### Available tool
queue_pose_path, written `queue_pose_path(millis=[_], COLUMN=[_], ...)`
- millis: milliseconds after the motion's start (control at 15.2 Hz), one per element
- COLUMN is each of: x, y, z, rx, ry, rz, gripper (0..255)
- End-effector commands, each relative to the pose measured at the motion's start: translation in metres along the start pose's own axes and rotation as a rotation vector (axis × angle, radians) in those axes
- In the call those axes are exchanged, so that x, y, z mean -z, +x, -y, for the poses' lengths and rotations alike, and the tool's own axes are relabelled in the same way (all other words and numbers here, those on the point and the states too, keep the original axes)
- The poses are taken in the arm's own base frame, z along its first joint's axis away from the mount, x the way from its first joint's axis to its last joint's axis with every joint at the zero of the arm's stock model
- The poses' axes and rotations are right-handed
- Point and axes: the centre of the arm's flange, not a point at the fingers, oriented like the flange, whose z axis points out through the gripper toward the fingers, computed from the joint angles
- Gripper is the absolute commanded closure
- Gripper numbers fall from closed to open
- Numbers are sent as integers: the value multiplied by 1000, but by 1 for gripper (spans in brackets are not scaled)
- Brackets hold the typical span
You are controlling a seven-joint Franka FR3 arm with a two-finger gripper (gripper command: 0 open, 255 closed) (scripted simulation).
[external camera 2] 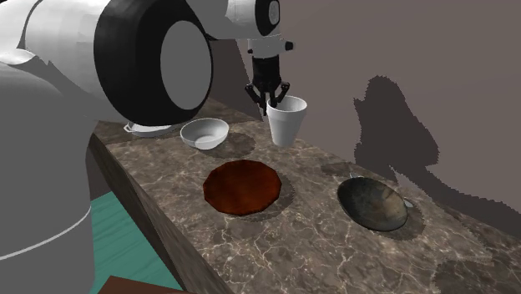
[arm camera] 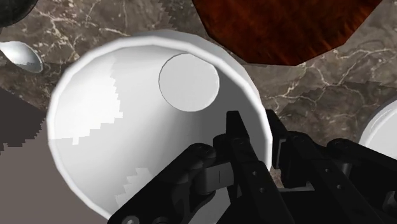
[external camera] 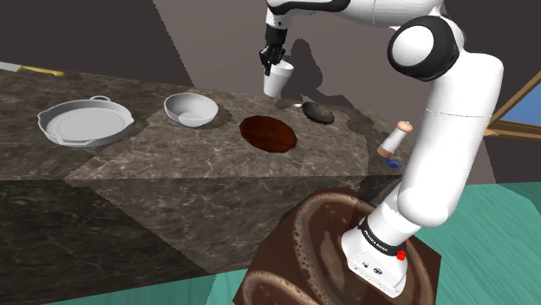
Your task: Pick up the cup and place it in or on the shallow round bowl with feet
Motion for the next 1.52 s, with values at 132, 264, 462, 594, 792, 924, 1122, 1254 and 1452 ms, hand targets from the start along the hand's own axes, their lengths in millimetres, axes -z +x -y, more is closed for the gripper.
queue_pose_path(millis=[132,264,462,594,792,924,1122,1254,1452], x=[1,2,3,4,5,6,7,8,9], y=[-25,-38,-57,-70,-89,-102,-122,-134,-149], z=[-43,-66,-101,-124,-158,-181,-216,-239,-264], rx=[1,1,1,1,1,1,1,1,1], ry=[0,0,0,0,0,0,0,0,0], rz=[0,0,0,0,0,0,0,0,0], gripper=[255,255,255,255,255,255,255,255,255])
